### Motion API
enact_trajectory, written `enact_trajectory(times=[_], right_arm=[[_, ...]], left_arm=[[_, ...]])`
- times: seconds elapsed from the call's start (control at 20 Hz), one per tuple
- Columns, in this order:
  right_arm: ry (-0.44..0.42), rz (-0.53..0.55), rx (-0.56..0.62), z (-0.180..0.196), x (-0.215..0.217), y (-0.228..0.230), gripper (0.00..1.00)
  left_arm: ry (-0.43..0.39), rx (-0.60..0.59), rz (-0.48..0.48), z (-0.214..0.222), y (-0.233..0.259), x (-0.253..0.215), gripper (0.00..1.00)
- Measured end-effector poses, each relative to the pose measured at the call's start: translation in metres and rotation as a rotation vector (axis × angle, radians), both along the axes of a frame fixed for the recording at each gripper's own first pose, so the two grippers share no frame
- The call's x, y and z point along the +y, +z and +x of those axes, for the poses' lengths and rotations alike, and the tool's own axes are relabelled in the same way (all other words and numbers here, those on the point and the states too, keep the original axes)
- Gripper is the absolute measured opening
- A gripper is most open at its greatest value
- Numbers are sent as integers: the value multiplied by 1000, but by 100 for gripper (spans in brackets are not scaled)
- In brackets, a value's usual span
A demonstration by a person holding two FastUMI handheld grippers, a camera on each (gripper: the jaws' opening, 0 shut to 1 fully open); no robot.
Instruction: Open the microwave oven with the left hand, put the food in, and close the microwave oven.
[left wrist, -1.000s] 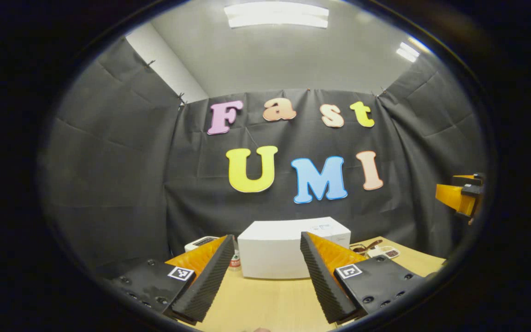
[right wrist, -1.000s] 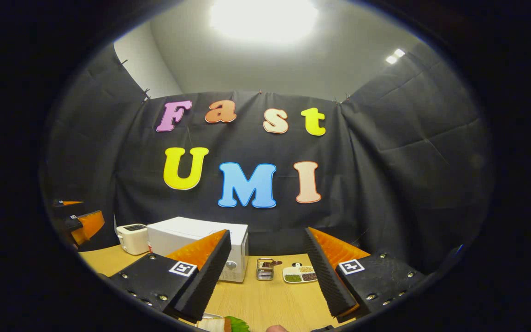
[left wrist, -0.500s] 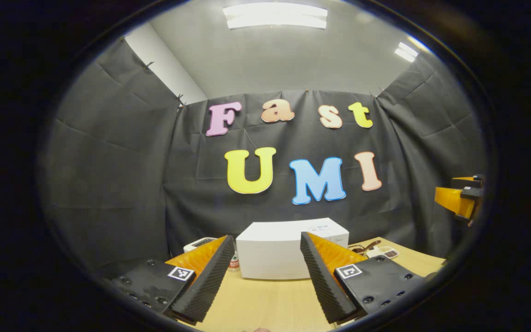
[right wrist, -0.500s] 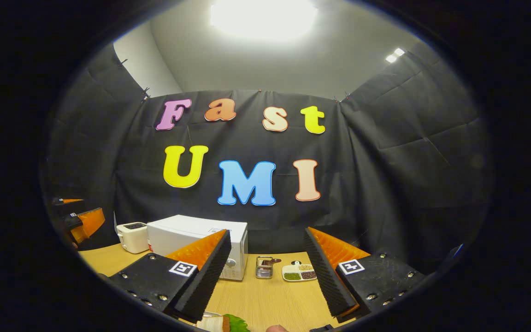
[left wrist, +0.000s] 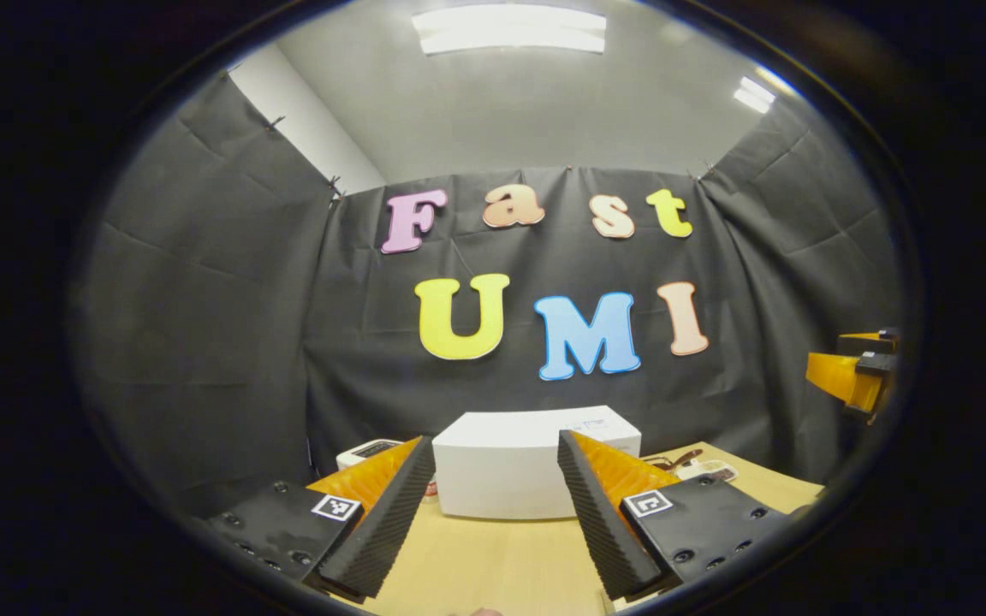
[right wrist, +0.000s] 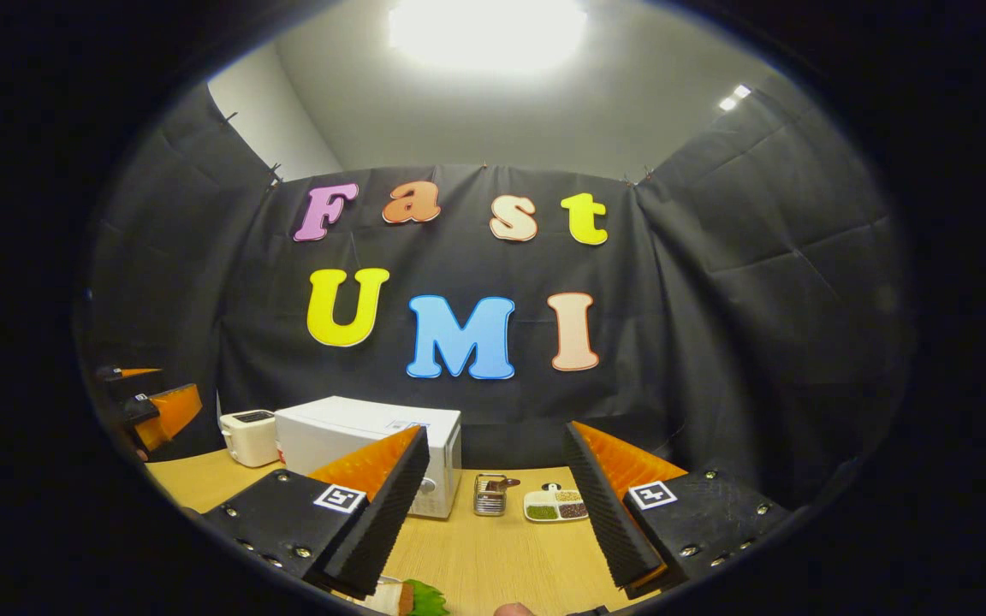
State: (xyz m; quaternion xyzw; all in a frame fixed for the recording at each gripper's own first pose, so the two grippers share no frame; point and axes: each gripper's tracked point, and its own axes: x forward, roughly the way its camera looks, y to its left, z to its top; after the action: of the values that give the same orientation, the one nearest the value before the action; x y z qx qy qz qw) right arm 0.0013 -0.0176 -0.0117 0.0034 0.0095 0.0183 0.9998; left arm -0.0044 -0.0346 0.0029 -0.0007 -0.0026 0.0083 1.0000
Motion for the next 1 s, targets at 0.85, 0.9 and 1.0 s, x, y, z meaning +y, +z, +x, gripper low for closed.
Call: enact_trajectory(times=[0.85,0.9,1.0], right_arm=[[-110,1,-34,28,-27,3,95],[-125,-7,-35,31,-27,4,96],[-154,-15,-33,36,-27,4,95]], left_arm=[[-156,-4,-2,139,-39,-77,96],[-170,-2,-4,151,-45,-82,96],[-196,7,-4,174,-59,-94,96]])
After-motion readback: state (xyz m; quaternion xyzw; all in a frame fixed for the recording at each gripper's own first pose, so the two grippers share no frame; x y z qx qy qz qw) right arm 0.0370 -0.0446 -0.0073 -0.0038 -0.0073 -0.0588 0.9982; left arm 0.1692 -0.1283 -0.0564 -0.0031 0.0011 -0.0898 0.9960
